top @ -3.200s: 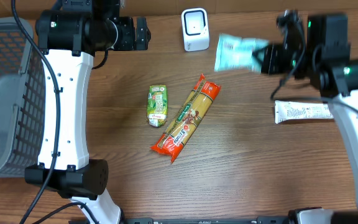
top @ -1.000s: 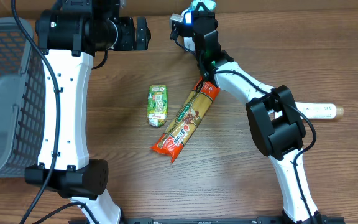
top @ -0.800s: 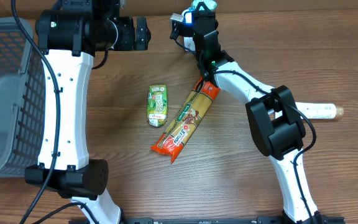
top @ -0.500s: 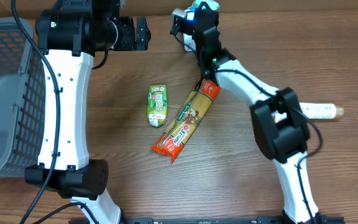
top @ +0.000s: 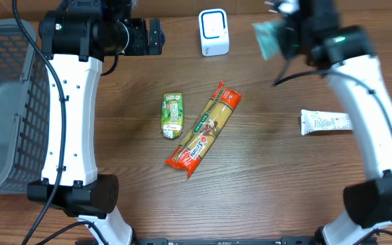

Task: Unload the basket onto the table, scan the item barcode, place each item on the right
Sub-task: 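Carry the packet right and place it above the white tube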

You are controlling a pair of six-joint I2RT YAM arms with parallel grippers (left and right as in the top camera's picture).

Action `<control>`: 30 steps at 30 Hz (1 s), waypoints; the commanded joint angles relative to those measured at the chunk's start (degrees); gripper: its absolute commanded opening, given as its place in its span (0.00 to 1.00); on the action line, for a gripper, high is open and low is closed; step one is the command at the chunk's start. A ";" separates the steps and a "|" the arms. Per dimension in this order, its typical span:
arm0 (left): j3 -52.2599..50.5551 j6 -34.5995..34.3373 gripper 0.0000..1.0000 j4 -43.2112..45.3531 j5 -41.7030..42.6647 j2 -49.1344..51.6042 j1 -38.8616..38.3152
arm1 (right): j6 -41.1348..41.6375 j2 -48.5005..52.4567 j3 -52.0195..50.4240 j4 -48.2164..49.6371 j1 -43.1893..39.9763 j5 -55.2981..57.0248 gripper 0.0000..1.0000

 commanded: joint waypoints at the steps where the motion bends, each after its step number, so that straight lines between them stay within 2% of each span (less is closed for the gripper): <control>1: 0.35 0.92 1.00 0.04 -0.17 0.31 -0.11 | 7.80 2.97 -1.70 -4.02 -8.35 -11.82 0.04; 6: 0.35 0.92 0.99 0.04 -0.15 0.31 -0.11 | 7.80 4.87 -7.91 -0.87 -18.80 -11.80 0.06; 14: 0.35 0.92 1.00 0.04 -0.15 0.31 -0.11 | 7.52 9.70 -12.02 -0.61 -28.37 -11.37 0.07; 15: 0.35 0.92 1.00 0.04 -0.15 0.31 -0.11 | 7.56 10.14 -12.07 -0.92 -28.96 -11.39 0.10; 16: 0.35 0.92 0.99 0.04 -0.17 0.31 -0.11 | 7.58 10.60 -12.07 -1.25 -29.31 -11.39 0.20; 17: 0.35 0.92 1.00 0.04 -0.17 0.31 -0.11 | 7.61 10.80 -12.07 -1.44 -29.51 -11.41 0.45; 18: 0.35 0.92 0.99 0.04 -0.15 0.31 -0.11 | 7.61 10.80 -12.07 -1.51 -29.51 -11.43 0.60; 19: 0.35 0.92 1.00 0.04 -0.15 0.31 -0.11 | 7.61 10.75 -12.00 -1.68 -29.51 -11.65 0.67; 24: 0.35 0.92 0.99 0.04 -0.17 0.31 -0.11 | 7.61 9.22 -6.34 -8.59 -29.40 -21.31 0.77; 26: 0.35 0.92 1.00 0.04 -0.15 0.31 -0.11 | 8.09 7.91 -2.01 -12.20 -29.38 -29.81 0.88; 27: 0.35 0.92 1.00 0.04 -0.15 0.31 -0.11 | 9.35 7.23 0.02 -13.57 -29.31 -34.32 1.00; 30: 0.35 0.92 1.00 0.04 -0.15 0.31 -0.11 | 12.26 5.49 4.02 -16.20 -28.06 -45.27 1.00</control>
